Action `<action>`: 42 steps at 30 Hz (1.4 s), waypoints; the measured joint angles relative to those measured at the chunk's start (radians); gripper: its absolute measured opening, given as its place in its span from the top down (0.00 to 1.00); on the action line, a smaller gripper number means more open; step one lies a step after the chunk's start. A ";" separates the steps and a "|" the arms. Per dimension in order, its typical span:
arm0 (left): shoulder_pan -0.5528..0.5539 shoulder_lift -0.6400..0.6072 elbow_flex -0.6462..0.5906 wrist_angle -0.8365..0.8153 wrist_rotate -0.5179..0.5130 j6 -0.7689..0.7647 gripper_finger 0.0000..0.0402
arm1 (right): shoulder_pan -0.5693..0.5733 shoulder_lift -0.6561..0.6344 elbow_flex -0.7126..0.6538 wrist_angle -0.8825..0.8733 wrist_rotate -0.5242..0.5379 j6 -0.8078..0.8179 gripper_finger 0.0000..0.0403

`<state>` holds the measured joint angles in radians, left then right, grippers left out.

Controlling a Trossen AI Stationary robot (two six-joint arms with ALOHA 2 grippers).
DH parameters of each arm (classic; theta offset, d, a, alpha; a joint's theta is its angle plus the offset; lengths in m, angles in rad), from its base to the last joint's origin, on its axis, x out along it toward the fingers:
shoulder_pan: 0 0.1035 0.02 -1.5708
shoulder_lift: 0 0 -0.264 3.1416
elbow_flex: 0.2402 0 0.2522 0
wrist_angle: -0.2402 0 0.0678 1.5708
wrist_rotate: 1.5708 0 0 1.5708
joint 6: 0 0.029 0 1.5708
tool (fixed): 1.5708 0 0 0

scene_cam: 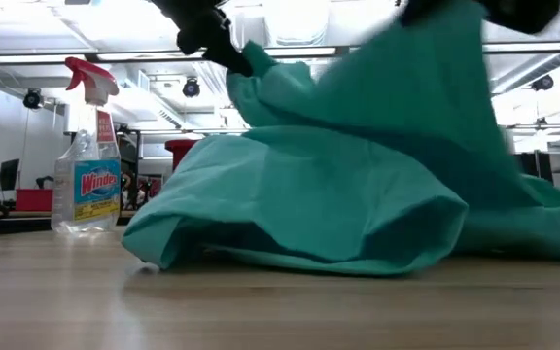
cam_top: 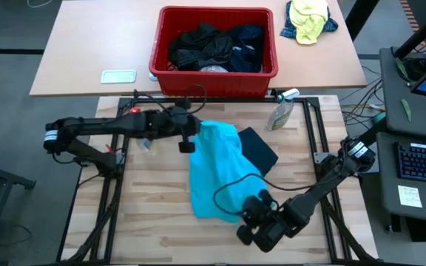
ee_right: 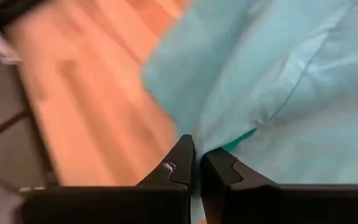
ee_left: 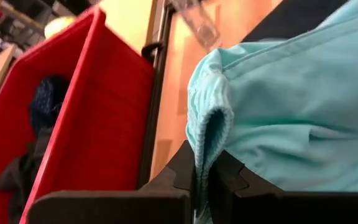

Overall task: Fold Laundry from Bin
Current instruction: Fold the light blue shorts

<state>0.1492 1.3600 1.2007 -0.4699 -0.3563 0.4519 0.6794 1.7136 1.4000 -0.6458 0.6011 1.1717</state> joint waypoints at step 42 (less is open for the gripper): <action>0.195 0.010 -0.018 -0.253 -0.221 -0.051 0.69 | -0.281 0.171 -0.003 0.625 -0.435 -0.599 0.98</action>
<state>0.3439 1.3697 1.1824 -0.7227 -0.5775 0.4007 0.3988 1.8843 1.3969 -0.0206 0.1661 0.5731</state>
